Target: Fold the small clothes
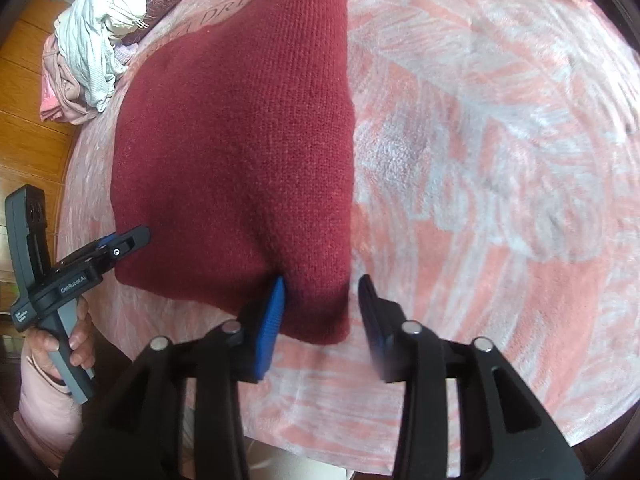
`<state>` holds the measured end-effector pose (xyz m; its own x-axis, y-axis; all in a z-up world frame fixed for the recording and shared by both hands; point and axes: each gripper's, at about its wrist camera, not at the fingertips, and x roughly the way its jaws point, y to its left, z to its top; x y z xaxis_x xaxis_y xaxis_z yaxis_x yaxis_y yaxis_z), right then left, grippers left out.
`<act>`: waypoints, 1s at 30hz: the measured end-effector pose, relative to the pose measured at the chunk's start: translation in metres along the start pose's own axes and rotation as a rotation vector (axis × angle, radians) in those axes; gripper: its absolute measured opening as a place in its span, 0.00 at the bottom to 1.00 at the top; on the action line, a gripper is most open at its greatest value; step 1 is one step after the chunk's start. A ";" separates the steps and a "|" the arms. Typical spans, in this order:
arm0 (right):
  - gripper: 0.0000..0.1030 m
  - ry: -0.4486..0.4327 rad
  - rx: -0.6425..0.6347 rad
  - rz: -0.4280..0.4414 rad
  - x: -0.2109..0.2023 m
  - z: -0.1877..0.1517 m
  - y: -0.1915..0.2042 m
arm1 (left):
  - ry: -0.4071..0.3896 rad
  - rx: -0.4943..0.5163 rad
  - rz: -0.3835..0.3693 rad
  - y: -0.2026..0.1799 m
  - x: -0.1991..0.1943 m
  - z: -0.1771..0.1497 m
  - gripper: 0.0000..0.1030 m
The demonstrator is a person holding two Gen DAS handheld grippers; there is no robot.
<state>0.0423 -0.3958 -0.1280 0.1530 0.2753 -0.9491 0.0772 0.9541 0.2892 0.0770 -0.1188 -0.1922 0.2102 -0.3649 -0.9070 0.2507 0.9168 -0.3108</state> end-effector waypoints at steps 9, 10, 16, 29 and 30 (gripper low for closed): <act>0.88 -0.116 -0.011 -0.216 -0.041 -0.025 0.026 | -0.116 -0.010 0.166 -0.018 -0.058 -0.029 0.89; 0.89 -0.118 -0.011 -0.231 -0.043 -0.027 0.027 | -0.112 0.001 0.187 -0.021 -0.061 -0.032 0.90; 0.93 -0.157 -0.019 -0.256 -0.058 -0.042 0.034 | -0.085 0.034 0.225 -0.038 -0.078 -0.038 0.91; 0.93 -0.209 -0.023 -0.257 -0.092 -0.065 0.056 | -0.130 0.043 0.260 -0.060 -0.102 -0.053 0.92; 0.93 -0.212 -0.025 -0.259 -0.092 -0.065 0.058 | -0.133 0.043 0.266 -0.060 -0.103 -0.053 0.92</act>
<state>-0.0313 -0.3584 -0.0316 0.3337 -0.0043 -0.9427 0.1161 0.9926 0.0366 -0.0093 -0.1275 -0.0954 0.3956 -0.1332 -0.9087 0.2092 0.9765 -0.0520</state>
